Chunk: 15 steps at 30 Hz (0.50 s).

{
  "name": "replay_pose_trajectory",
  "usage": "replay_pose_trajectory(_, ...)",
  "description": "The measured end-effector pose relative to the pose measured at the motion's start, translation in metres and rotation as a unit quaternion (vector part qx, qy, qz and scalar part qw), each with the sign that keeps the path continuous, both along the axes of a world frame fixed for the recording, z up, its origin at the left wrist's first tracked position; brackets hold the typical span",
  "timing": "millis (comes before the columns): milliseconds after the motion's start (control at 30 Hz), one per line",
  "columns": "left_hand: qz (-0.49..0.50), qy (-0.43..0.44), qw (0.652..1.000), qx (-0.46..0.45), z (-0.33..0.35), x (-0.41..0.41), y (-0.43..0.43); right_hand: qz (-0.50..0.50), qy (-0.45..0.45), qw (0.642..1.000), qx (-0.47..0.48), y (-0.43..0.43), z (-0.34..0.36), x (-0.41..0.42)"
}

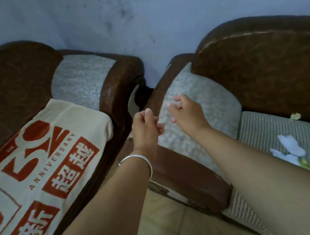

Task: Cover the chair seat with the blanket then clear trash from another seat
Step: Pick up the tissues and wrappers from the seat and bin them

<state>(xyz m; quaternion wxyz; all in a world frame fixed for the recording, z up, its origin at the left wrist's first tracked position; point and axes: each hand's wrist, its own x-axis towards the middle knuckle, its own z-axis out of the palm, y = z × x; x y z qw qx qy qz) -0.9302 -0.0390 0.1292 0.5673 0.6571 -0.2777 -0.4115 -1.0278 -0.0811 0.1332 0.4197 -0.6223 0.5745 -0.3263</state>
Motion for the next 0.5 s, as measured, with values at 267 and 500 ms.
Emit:
replay_pose_trajectory(267,-0.153,-0.038,0.987,-0.017,-0.019,-0.114,-0.037,-0.139,-0.001,0.99,0.018,-0.009,-0.021,-0.117)
replay_pose_trajectory(500,-0.313,-0.088,0.945,-0.012,-0.064,-0.214,-0.059,-0.265,0.074,0.959,0.07,-0.009,-0.069,-0.225)
